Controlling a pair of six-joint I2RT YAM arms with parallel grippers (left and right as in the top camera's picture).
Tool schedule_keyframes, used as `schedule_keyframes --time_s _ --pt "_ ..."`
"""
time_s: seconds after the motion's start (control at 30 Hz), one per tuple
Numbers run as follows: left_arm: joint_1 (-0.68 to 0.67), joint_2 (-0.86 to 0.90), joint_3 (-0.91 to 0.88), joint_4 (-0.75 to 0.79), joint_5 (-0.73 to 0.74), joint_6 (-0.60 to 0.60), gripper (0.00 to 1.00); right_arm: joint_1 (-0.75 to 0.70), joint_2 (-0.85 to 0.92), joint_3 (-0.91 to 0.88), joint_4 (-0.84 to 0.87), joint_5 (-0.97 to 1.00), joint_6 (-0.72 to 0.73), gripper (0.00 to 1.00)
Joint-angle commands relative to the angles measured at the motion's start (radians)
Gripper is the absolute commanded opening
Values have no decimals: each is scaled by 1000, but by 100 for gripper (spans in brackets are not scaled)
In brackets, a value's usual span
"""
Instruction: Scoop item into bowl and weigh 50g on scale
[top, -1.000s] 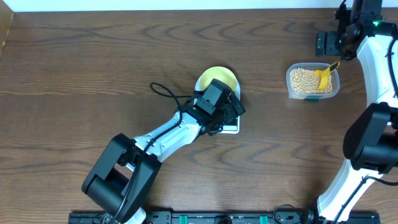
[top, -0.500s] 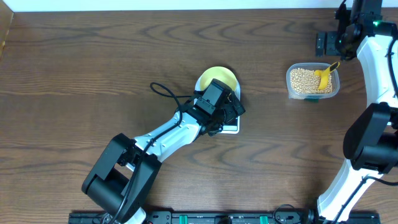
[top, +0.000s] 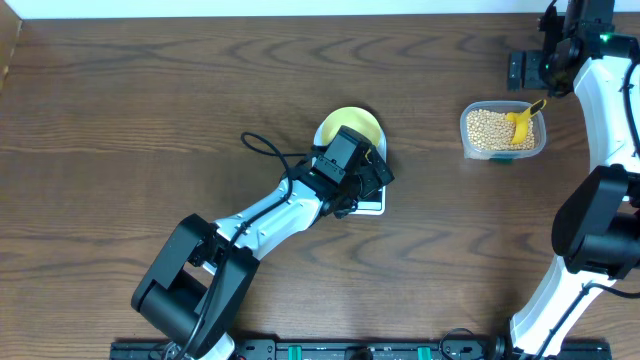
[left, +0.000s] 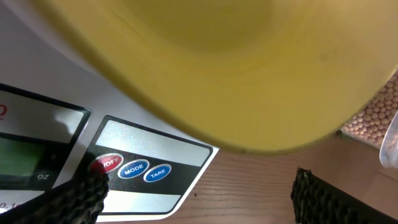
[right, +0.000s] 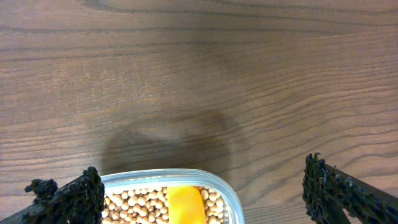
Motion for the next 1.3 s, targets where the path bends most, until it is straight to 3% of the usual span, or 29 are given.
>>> schedule_keyframes --time_s 0.0,1.27 --pt "3 55 -11 -17 -35 5 97 5 8 13 2 7 1 99" --pt "10 87 -11 -5 -91 -84 98 5 8 13 2 7 1 99"
